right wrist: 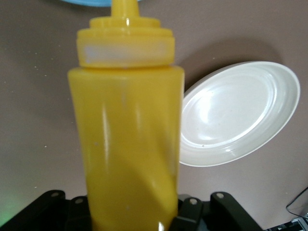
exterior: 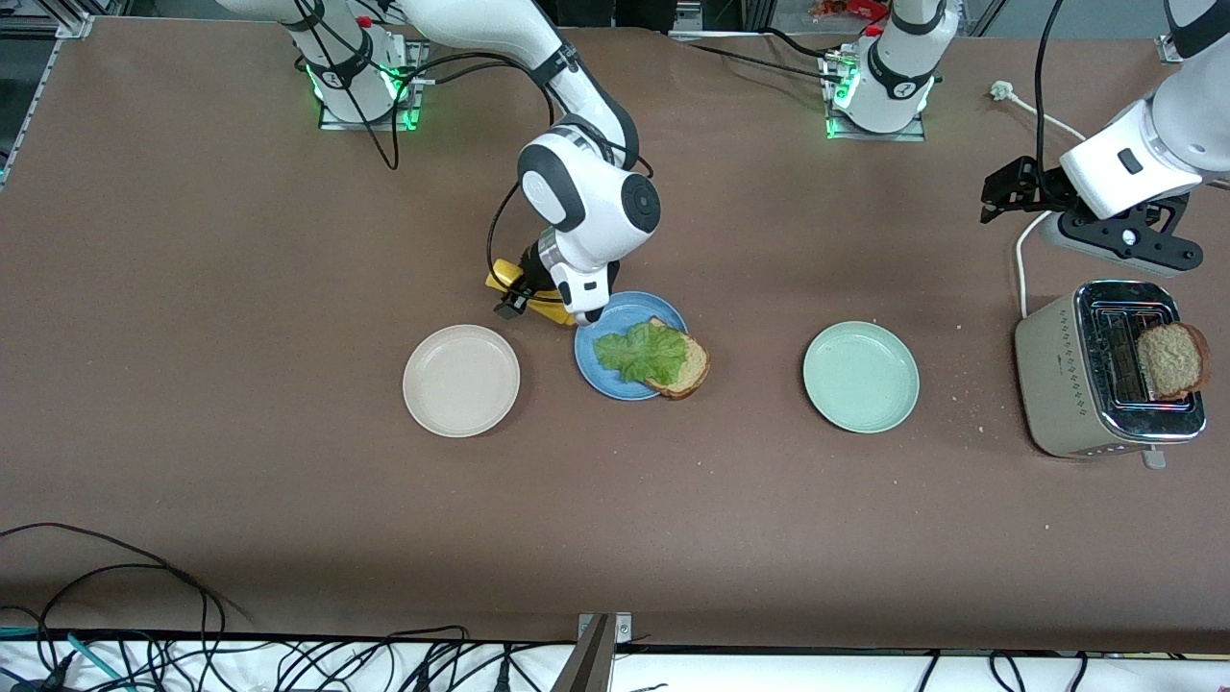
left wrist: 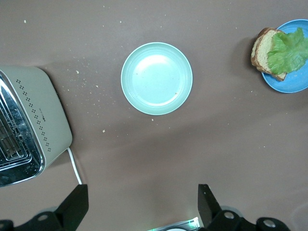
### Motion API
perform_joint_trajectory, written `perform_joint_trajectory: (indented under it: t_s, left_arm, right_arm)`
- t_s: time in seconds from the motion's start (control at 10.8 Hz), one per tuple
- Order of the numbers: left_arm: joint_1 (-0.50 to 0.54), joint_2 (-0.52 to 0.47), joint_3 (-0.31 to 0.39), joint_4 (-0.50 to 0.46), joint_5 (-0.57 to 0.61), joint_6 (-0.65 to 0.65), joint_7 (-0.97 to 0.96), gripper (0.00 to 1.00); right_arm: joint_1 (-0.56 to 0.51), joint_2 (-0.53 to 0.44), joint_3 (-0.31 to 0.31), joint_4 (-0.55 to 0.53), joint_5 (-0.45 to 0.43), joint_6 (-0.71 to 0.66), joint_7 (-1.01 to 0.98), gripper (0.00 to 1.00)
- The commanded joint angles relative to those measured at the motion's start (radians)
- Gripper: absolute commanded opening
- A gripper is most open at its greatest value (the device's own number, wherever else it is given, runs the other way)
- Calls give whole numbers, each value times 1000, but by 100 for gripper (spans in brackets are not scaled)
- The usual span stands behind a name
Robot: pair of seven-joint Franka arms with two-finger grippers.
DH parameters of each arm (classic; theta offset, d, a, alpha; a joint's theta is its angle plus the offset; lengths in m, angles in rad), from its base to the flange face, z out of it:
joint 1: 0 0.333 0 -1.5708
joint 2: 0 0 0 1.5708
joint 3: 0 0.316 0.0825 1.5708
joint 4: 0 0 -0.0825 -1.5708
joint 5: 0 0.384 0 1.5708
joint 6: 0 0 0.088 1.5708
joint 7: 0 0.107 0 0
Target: Make sandwich in blue plate with both arms
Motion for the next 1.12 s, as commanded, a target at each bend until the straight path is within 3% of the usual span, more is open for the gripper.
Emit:
perform_joint_trajectory:
  t_s: [0.0,0.19,0.28,0.46,0.74,1.02]
  left_arm:
    - [3,1,0,12,-18,-7,-8,100]
    - [3,1,0,12,-18,-7,-10,100]
    - [3,1,0,12,-18,-7,-10,100]
    - [43,25,2,12,-13,-7,10,100]
    - [185,80,3,27,-6,2,12,100]
    - [305,242,3,139,68,4,13,100]
  right_arm:
    - [-115,-89,34,16,69,-24,-96,0]
    - [-370,-157,241,16,87,-19,-224,0]
    - [-463,-175,303,16,103,-18,-280,0]
    - [-584,-197,329,18,214,-6,-449,0]
    - [-784,-193,328,19,464,4,-799,0]
    - [-939,-147,328,21,662,-11,-1101,0]
